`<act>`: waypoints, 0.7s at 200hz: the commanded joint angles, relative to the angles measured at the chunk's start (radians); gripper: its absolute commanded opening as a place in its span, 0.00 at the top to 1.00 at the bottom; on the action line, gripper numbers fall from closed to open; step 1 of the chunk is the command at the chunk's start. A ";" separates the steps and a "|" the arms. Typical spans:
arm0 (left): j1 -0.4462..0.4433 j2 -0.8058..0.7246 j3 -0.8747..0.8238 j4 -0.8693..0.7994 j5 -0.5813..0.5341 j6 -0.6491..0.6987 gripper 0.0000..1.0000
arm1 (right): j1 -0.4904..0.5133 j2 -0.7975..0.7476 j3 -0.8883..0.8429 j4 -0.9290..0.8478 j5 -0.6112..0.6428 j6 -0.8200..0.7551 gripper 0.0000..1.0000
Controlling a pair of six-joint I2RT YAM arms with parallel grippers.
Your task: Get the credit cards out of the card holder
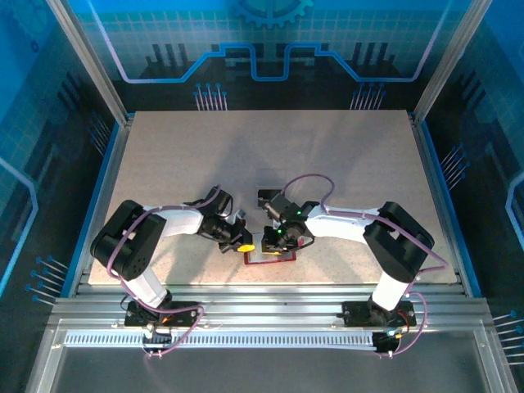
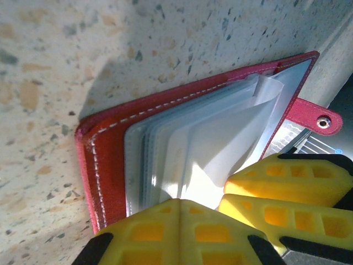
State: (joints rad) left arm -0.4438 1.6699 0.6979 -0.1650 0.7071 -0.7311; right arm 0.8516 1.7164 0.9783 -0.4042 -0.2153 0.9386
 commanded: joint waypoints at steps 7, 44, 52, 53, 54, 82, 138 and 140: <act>-0.009 0.024 -0.024 -0.006 -0.018 0.007 1.00 | 0.018 -0.031 0.047 -0.082 0.055 -0.029 0.80; -0.009 0.018 -0.025 -0.007 -0.018 0.007 1.00 | 0.025 -0.016 0.074 -0.121 0.085 -0.042 0.80; -0.008 0.016 -0.024 -0.008 -0.018 0.007 1.00 | 0.025 -0.010 0.075 -0.118 0.083 -0.043 0.80; -0.008 0.016 -0.024 -0.008 -0.018 0.007 1.00 | 0.025 -0.009 0.075 -0.117 0.083 -0.043 0.80; -0.009 0.016 -0.024 -0.009 -0.018 0.007 1.00 | 0.025 -0.008 0.075 -0.117 0.083 -0.043 0.80; -0.008 0.010 -0.021 -0.012 -0.018 0.007 1.00 | 0.025 0.004 0.071 -0.114 0.091 -0.041 0.82; -0.009 -0.015 -0.010 -0.031 -0.023 0.006 1.00 | 0.022 0.020 0.045 -0.096 0.093 -0.041 0.88; -0.009 -0.015 -0.010 -0.031 -0.023 0.005 1.00 | 0.023 0.019 0.045 -0.095 0.093 -0.041 0.88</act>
State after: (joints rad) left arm -0.4446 1.6688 0.6968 -0.1589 0.7074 -0.7311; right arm 0.8658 1.7149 1.0340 -0.4824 -0.1375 0.9043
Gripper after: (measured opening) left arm 0.040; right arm 0.123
